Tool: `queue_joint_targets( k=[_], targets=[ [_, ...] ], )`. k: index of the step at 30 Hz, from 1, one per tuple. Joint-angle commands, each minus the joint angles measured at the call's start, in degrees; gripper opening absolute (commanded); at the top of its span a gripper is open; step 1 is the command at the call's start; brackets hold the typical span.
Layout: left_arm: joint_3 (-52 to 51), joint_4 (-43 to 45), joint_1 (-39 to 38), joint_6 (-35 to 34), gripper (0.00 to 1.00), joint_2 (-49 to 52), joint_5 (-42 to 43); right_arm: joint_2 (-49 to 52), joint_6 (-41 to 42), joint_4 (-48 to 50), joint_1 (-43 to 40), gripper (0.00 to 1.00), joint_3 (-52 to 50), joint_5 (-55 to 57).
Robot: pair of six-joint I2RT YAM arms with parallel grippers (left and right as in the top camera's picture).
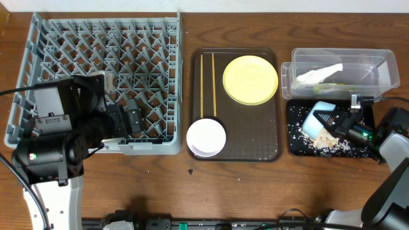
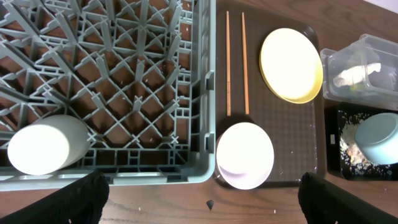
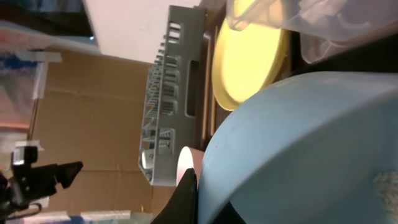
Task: Sort waste into correct bins and load items into the dishwasher
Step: 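Carry the blue bowl over the black tray and tip the rice out, then bring the empty blue bowl back and set it on the brown tray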
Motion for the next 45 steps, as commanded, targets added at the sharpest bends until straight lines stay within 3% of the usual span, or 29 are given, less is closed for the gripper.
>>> queue_joint_targets(
  k=[1,3,4,7,15,18,23,25,32,38,45],
  targets=[
    [0.92,-0.15,-0.13,0.57,0.98,0.07,0.92,-0.13,-7.1,0.37,0.79,0.01,-0.02,-9.86],
    [0.92,-0.11,-0.13,0.57,0.98,0.07,0.92,-0.13,3.69,0.83,0.7,0.01,0.02,3.56],
    [0.92,-0.11,-0.13,0.57,0.98,0.07,0.92,-0.13,4.83,0.24,0.7,0.01,0.02,3.58],
    [0.92,-0.13,-0.13,0.57,0.98,0.07,0.92,-0.13,-9.03,-0.17,1.27,0.01,0.09,-12.13],
    [0.92,-0.13,-0.13,0.57,0.98,0.07,0.92,-0.42,-7.61,0.68,1.77,0.01,0.2,-9.94],
    [0.92,-0.15,-0.13,0.57,0.98,0.07,0.92,-0.46,-12.35,0.2,2.27,0.01,0.2,-12.0],
    [0.92,-0.15,-0.13,0.57,0.98,0.07,0.92,-0.5,-9.46,0.2,3.34,0.01,0.22,-7.78],
    [0.92,-0.15,-0.13,0.57,0.98,0.07,0.92,-0.5,-4.7,0.28,3.54,0.01,0.24,-3.67],
    [0.92,-0.15,-0.13,0.57,0.98,0.07,0.92,-3.21,-3.23,-0.66,4.72,0.01,0.33,-2.43],
    [0.92,-0.15,-0.13,0.57,0.98,0.07,0.92,-15.15,1.81,-6.8,17.03,0.01,2.1,21.53],
    [0.92,-0.13,-0.13,0.57,0.98,0.07,0.92,-23.02,11.87,-7.08,43.58,0.01,2.19,52.54]
  ],
)
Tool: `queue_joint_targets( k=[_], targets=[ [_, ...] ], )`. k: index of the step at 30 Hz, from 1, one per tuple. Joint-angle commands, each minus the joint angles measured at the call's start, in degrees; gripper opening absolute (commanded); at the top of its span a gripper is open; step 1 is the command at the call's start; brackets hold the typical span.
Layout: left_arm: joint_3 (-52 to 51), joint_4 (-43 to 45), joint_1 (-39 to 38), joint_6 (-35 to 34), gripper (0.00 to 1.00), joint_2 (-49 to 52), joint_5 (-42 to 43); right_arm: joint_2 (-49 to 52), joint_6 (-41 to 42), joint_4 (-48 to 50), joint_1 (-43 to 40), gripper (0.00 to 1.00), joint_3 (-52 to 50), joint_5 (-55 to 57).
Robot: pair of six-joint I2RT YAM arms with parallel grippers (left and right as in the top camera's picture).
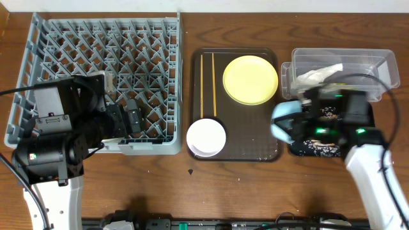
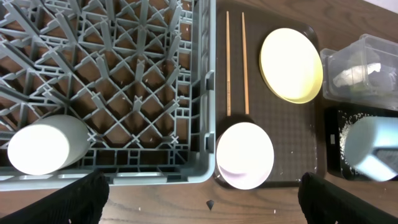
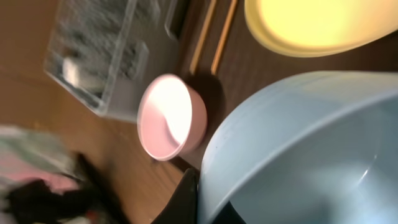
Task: Sort waste into correct bins and load items into the dishwasher
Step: 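Bring the empty blue bowl back and set it on the brown tray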
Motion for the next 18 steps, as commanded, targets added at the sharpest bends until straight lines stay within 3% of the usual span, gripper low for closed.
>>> queue_joint_targets(
  k=[1,6,13,18],
  targets=[
    [0.92,-0.13,-0.13,0.57,0.98,0.07,0.94,-0.5,6.71,-0.2,12.09,0.01,0.66,24.55],
    [0.92,-0.13,-0.13,0.57,0.98,0.07,0.94,4.39,7.39,2.91,26.4,0.01,0.66,42.34],
    [0.92,-0.17,-0.13,0.52,0.98,0.07,0.98,15.02,9.22,8.66,33.86,0.03,0.74,43.25],
    [0.92,-0.15,-0.13,0.28,0.98,0.07,1.01,14.32,8.2,6.23,33.73,0.47,4.35,42.95]
  ],
)
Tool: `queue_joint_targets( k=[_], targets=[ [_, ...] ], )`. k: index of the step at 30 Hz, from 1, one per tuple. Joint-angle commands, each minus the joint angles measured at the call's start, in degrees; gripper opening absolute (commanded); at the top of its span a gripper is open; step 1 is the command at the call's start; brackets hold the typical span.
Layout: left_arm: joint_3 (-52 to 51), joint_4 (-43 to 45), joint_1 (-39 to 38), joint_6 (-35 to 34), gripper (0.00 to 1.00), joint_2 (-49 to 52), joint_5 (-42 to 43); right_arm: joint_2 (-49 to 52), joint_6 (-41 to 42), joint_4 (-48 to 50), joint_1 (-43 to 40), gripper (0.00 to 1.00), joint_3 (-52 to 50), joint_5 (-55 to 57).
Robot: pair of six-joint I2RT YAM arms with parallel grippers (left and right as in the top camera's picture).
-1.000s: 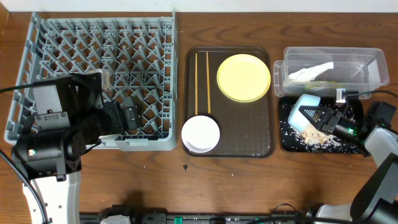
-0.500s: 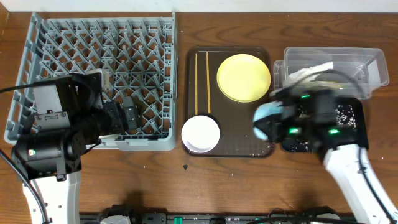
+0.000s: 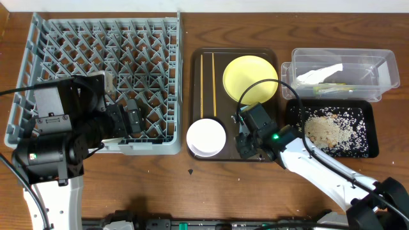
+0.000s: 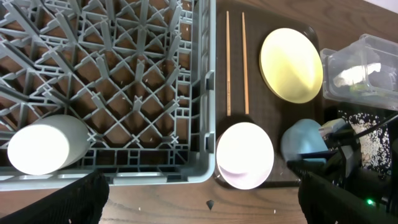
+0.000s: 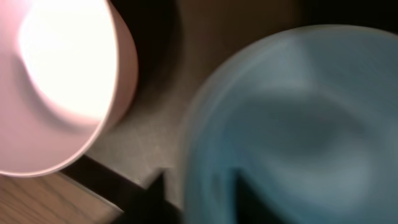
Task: Sort waste into correct bins and load items into the dishwasher
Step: 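Bring the empty blue bowl back and set it on the brown tray, then reach the left gripper toward the chopsticks on the brown tray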
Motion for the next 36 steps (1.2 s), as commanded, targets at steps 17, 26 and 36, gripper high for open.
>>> queue_joint_targets(
  k=[17,26,36],
  targets=[
    [0.98,2.49,-14.29,0.28,0.99,7.08,-2.86,-2.34,11.67,-23.23,-9.88,0.65,36.35,0.46],
    [4.39,12.85,-31.01,-3.65,0.91,24.35,-16.57,-2.54,17.84,-26.6,-22.51,0.73,36.33,-5.66],
    [11.19,26.1,-34.29,-6.71,0.65,47.52,-20.79,-2.54,16.7,-31.28,-23.54,0.78,36.33,-5.6]
  ],
)
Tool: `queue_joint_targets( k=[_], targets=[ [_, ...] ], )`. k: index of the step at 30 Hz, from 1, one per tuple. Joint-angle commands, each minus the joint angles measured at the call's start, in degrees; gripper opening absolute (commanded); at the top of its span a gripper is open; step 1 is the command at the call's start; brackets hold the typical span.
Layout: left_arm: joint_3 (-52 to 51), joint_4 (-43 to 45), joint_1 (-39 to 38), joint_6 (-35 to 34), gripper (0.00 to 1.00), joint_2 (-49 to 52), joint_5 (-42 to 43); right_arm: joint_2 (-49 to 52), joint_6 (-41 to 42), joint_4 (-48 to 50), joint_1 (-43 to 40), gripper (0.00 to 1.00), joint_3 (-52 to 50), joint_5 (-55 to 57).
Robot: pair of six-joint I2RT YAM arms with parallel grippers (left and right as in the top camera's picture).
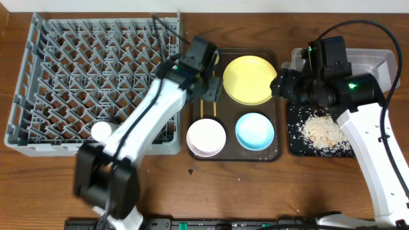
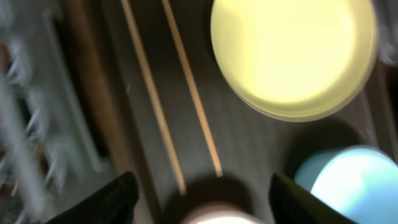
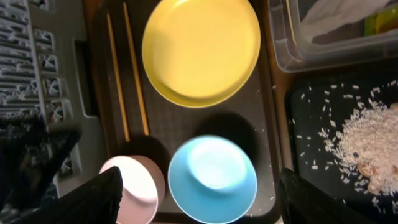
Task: Sort waste into correct bins and load items into the dishwasher
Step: 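Reach the left gripper toward the chopsticks on the brown tray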
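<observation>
On the brown tray [image 1: 276, 150] stand a blue bowl [image 1: 255, 131] [image 3: 212, 179] at the front right, a pink bowl [image 1: 206, 137] [image 3: 132, 186] at the front left and a yellow plate [image 1: 250, 79] [image 2: 292, 56] at the back. Two chopsticks [image 2: 189, 93] [image 3: 135, 74] lie along its left side. My left gripper [image 1: 206, 89] [image 2: 202, 186] hovers open above the chopsticks, empty. My right gripper [image 1: 280, 84] [image 3: 205, 186] is open and empty, high over the tray's right edge. The grey dish rack [image 1: 96, 76] holds a white cup [image 1: 101, 131].
A clear bin [image 1: 342, 67] [image 3: 336, 31] with paper scraps stands at the back right. In front of it a black tray [image 1: 295, 147] holds spilled rice [image 1: 323, 131] [image 3: 373, 137]. My left arm crosses the rack's right side.
The blue bowl has been let go and stands on the brown tray. My right gripper is now open, higher and further back right. My left arm has moved from the rack's front left to over the chopsticks.
First my right gripper held the blue bowl tipped over the black tray of rice. Then it carried the bowl to the brown tray's right edge, then low onto the tray beside the pink bowl. Now the bowl sits there, released. My left arm stayed still until now.
</observation>
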Motion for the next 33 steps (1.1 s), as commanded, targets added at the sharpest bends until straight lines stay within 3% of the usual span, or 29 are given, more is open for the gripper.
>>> queue_joint_targets(
  k=[1,7,14,25,33],
  targets=[
    [1.92,4.09,0.22,-0.61,0.63,7.13,-2.16,-0.5,0.15,-0.68,-0.59,0.78,0.74,-0.63],
    [1.92,8.07,0.24,-1.38,0.48,15.58,-2.12,-0.5,0.13,-1.38,-0.59,0.78,0.7,-0.63],
    [1.9,10.54,0.09,-4.59,0.44,20.72,-1.57,-0.5,-0.13,-1.97,-0.61,0.78,0.7,-0.63],
    [1.9,9.79,-0.31,-5.42,0.08,21.4,-1.44,-0.5,-0.31,-1.97,-0.61,0.78,0.7,-0.63],
    [2.8,8.07,-0.02,-5.38,0.08,18.86,-1.46,-0.5,-0.31,-2.16,-0.59,0.78,0.7,-0.63]
  ],
)
